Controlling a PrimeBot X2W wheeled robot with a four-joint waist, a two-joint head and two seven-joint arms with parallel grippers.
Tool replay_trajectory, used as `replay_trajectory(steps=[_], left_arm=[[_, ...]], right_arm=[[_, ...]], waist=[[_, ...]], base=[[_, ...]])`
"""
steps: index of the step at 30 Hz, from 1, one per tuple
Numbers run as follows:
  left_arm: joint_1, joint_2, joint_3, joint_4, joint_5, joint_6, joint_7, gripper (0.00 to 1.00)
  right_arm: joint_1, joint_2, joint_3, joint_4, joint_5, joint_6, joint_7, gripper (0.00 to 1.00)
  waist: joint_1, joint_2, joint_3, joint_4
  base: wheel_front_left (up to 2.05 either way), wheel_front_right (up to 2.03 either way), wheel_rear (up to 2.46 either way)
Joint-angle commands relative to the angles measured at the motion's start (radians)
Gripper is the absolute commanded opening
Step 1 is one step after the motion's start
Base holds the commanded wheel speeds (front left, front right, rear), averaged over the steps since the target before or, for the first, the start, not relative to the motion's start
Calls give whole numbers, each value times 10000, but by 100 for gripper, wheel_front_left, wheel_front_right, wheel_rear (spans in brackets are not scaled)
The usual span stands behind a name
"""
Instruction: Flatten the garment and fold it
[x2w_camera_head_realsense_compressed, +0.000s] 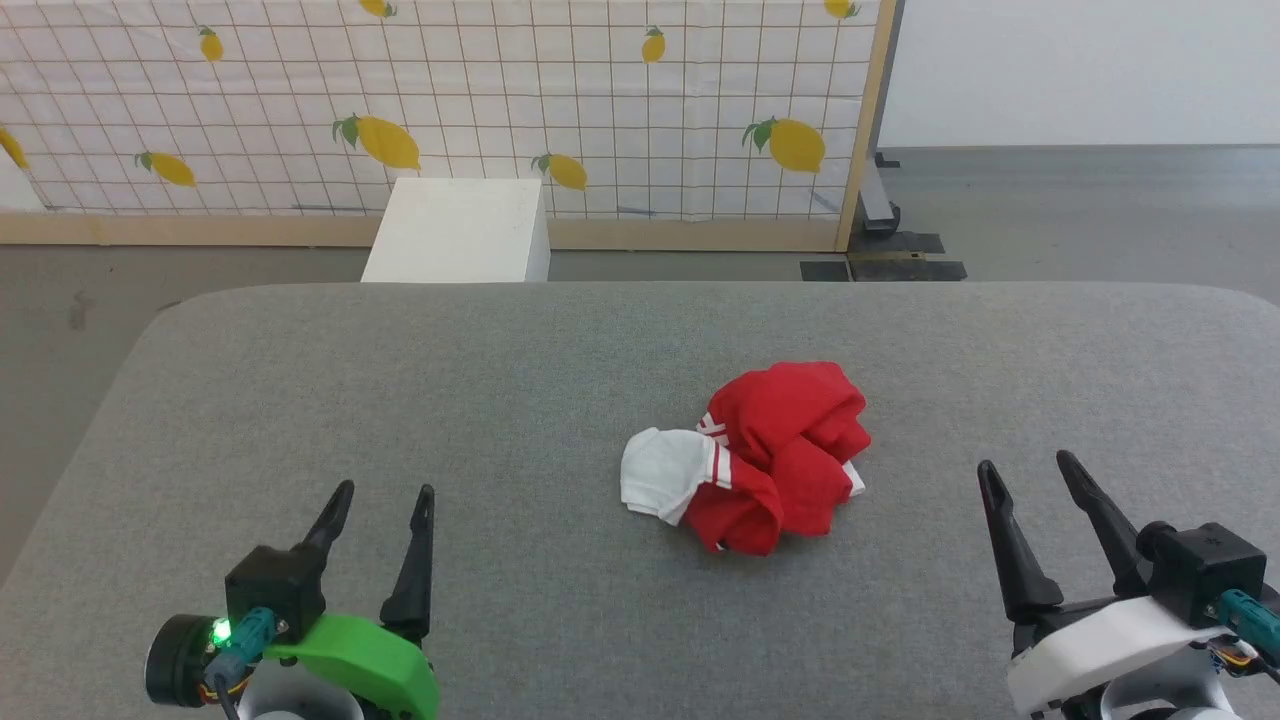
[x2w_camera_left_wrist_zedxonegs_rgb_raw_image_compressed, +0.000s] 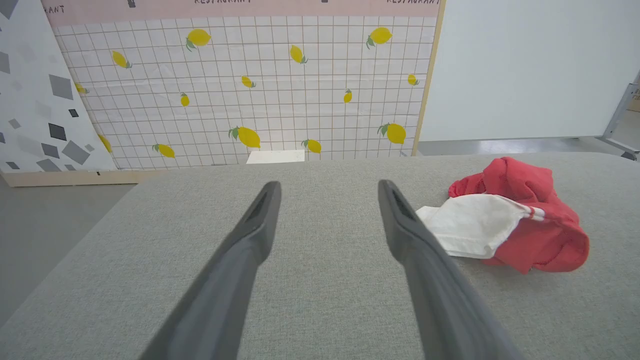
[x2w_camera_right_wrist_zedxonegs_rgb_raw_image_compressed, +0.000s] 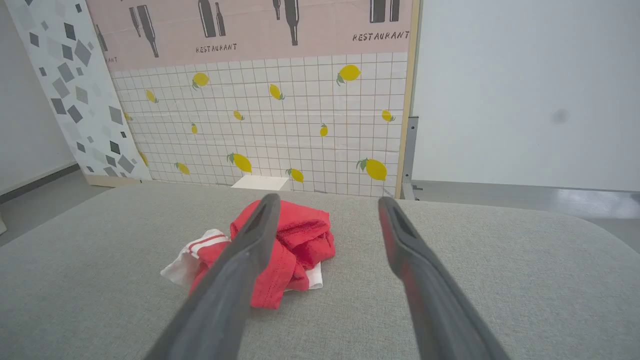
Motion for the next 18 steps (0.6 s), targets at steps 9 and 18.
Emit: replay_trajectory(steps=[9,18], left_arm=[[-127,-95,-155,-133,-376,-451,591,100],[-1895,-16,-671,-823,-1277,-1178,3662,100]], right_arm=[[43,-13,105,-8,7,-13,-16,100],[-223,-126,158,-262,-133,-13,25,100]], waist=[[0,0,234,-117],[0,0,1370,-641]], base=[[0,0,0],[0,0,0]])
